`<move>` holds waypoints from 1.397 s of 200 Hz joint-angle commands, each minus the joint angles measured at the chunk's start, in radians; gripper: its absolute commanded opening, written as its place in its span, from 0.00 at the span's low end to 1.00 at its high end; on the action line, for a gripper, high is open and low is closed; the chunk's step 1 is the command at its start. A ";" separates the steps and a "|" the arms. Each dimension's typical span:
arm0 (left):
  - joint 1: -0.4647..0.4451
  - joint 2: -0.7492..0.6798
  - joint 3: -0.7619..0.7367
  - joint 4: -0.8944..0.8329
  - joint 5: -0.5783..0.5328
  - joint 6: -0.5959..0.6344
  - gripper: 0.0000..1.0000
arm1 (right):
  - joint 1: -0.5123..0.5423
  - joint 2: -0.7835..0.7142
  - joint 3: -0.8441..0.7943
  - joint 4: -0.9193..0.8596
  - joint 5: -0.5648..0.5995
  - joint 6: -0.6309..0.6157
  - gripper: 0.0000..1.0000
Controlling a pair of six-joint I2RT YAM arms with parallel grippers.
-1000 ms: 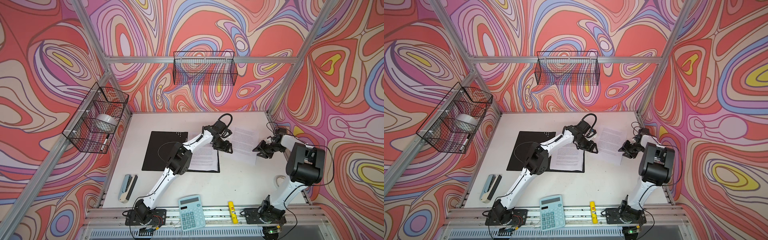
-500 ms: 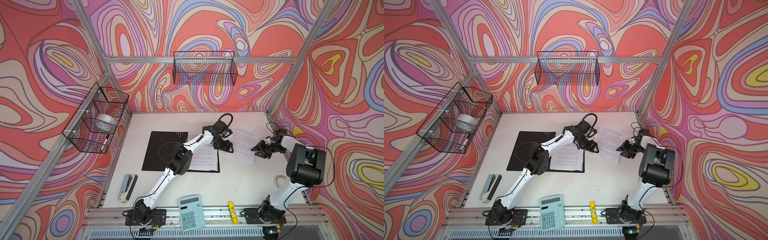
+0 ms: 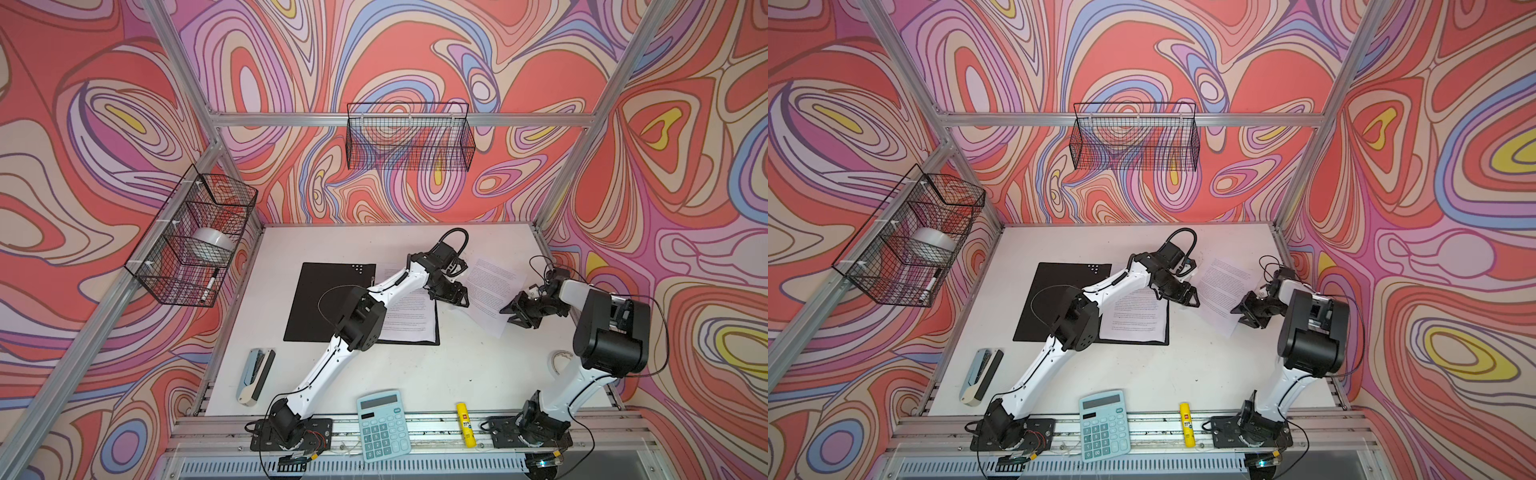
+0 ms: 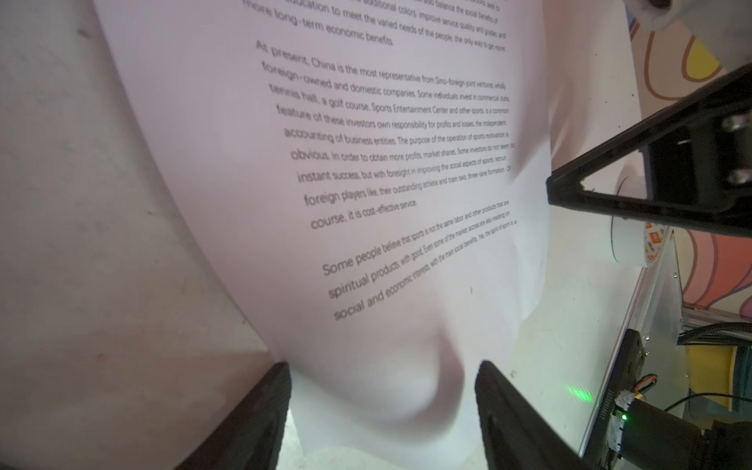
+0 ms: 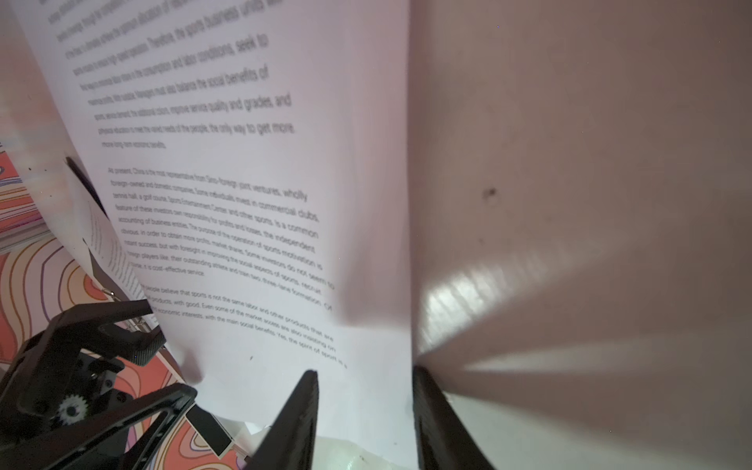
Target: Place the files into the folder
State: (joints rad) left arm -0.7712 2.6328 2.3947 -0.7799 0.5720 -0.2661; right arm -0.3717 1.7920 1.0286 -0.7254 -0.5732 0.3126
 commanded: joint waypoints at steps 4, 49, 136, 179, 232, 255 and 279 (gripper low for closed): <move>-0.008 0.038 -0.013 -0.021 -0.009 -0.007 0.73 | 0.005 -0.015 -0.043 0.038 0.015 0.012 0.41; -0.008 0.029 -0.034 -0.013 0.020 -0.017 0.73 | 0.005 -0.015 -0.102 0.121 -0.062 0.037 0.41; -0.007 -0.031 -0.101 0.047 0.164 -0.134 0.75 | 0.005 -0.014 -0.100 0.139 -0.080 0.044 0.41; -0.007 -0.069 -0.122 0.077 0.165 -0.191 0.60 | 0.005 -0.047 -0.095 0.134 -0.094 0.034 0.41; -0.007 -0.112 -0.150 0.071 0.122 -0.215 0.41 | 0.005 -0.067 -0.098 0.148 -0.137 0.037 0.41; -0.007 -0.143 -0.165 0.070 0.108 -0.229 0.37 | 0.005 -0.081 -0.096 0.152 -0.152 0.044 0.41; -0.006 -0.192 -0.195 0.064 0.093 -0.249 0.28 | 0.005 -0.098 -0.089 0.152 -0.162 0.051 0.42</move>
State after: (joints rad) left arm -0.7719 2.5412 2.2276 -0.7052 0.6926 -0.4831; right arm -0.3717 1.7309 0.9421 -0.5873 -0.7105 0.3569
